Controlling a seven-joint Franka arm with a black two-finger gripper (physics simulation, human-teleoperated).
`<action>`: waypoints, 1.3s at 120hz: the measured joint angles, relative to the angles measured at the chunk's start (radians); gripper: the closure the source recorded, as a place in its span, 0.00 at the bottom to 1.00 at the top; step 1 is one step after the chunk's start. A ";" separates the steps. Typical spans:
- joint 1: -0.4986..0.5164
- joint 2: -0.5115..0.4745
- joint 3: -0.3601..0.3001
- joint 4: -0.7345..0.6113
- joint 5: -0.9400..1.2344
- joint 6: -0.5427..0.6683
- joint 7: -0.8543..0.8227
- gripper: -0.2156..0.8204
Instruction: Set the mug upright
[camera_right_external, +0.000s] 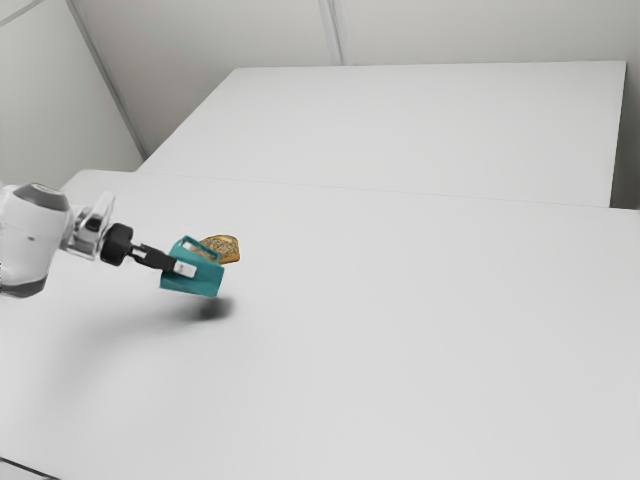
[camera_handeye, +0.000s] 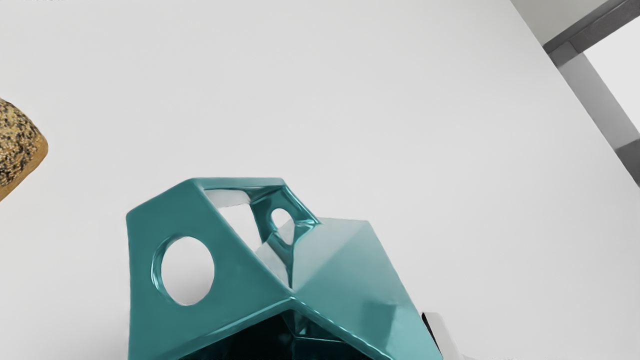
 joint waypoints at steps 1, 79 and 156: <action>0.000 -0.004 -0.007 0.000 0.008 0.003 -0.002 0.96; -0.075 -0.012 -0.339 0.109 0.791 0.379 -0.357 0.97; -0.102 0.032 -0.394 0.076 1.019 0.461 -0.667 0.97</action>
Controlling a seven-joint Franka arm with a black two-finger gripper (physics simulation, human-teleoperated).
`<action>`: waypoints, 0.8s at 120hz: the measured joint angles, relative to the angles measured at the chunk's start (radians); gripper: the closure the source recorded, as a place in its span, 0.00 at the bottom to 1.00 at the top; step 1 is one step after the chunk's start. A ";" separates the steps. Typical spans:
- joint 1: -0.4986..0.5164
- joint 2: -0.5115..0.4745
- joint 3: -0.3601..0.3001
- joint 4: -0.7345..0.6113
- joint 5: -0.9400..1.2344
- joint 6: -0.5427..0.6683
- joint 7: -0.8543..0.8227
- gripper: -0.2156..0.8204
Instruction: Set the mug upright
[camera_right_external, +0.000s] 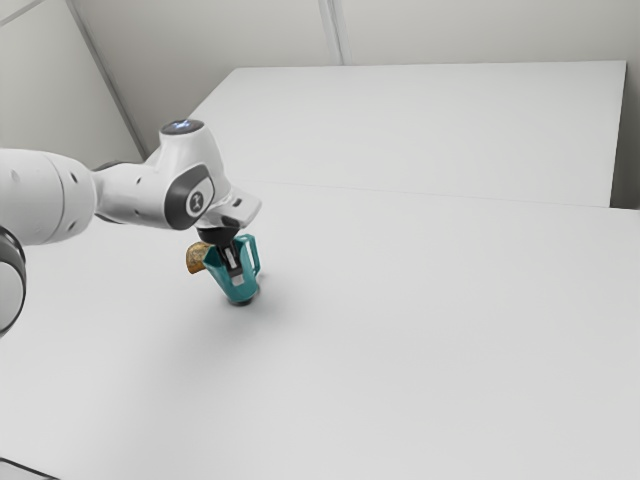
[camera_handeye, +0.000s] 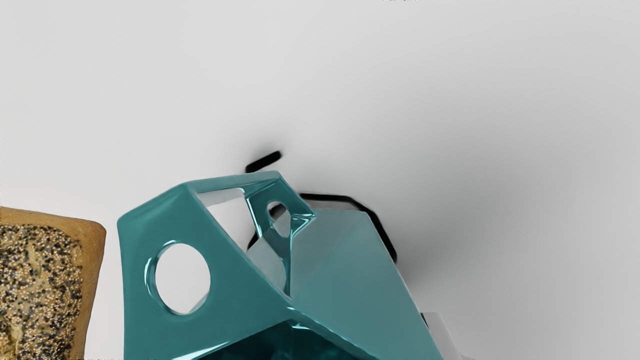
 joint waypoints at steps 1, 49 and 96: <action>0.000 0.000 0.000 0.000 0.000 0.001 -0.003 0.97; 0.000 0.000 0.000 -0.001 -0.001 0.014 -0.095 0.72; -0.002 -0.004 -0.006 -0.001 -0.002 0.015 -0.141 0.44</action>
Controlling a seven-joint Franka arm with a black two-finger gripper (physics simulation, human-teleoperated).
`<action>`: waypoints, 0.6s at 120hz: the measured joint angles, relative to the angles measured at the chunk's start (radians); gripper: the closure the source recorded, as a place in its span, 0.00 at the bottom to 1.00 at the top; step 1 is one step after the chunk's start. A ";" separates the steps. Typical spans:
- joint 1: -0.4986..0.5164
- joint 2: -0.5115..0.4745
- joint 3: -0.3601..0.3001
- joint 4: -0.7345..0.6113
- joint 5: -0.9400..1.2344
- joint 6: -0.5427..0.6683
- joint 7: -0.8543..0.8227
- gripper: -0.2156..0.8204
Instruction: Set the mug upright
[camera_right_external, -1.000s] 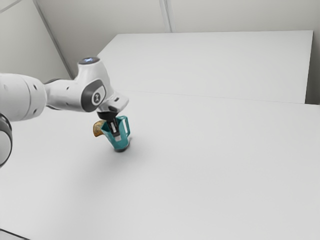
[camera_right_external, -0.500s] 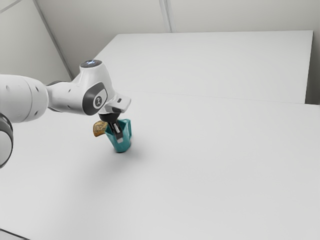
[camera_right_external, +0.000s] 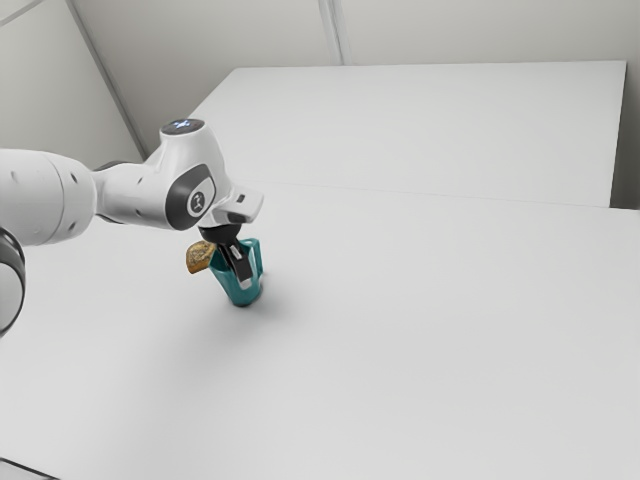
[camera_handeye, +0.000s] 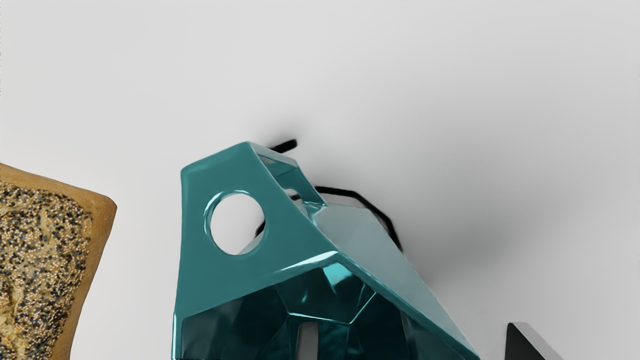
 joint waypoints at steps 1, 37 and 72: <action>0.000 0.000 0.000 0.000 0.000 0.000 -0.001 0.44; -0.003 -0.030 -0.014 0.011 -0.003 -0.002 -0.020 0.36; -0.014 -0.074 -0.030 0.126 -0.016 -0.053 -0.034 0.30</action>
